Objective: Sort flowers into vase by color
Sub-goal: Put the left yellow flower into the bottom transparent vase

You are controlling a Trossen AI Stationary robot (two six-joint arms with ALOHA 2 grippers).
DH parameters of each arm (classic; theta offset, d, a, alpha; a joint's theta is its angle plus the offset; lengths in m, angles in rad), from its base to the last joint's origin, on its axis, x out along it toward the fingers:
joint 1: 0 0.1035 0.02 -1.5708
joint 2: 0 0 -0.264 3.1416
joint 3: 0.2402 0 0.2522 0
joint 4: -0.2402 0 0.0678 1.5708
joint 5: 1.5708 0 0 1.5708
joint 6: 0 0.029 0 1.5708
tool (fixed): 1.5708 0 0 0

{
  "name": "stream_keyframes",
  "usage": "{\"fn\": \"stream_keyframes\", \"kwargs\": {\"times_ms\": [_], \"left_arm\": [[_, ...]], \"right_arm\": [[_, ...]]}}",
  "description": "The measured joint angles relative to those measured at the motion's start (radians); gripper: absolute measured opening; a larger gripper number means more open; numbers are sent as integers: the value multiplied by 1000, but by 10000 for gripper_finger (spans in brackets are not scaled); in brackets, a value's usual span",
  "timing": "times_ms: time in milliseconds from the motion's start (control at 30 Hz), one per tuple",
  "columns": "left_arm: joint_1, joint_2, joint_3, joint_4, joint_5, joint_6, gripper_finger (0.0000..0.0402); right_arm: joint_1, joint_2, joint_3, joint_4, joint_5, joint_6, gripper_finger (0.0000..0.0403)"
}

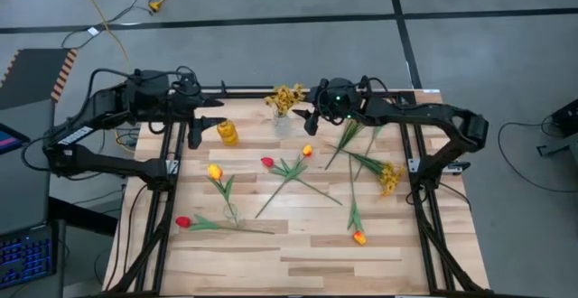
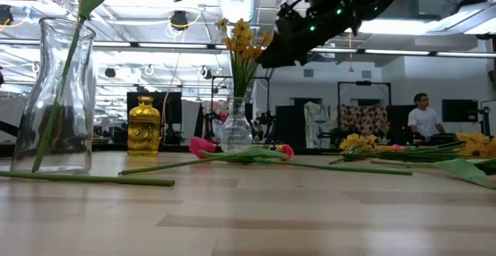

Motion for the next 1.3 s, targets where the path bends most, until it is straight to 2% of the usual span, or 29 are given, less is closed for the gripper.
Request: {"fn": "stream_keyframes", "kwargs": {"times_ms": [200,400,533,900,1300], "left_arm": [[0,-43,0,-143,0,-95,194],[-1,-53,-5,-296,2,-166,194],[-17,-80,-61,-297,24,-175,194],[-44,-142,-228,-218,27,-192,194],[-44,-137,-300,-169,28,-192,194]], "right_arm": [[8,-66,0,-119,0,10,240],[56,-82,0,-200,-1,144,240],[101,-73,0,-266,0,231,240],[214,-33,0,-400,0,724,240],[349,114,0,-385,0,1154,240]]}}
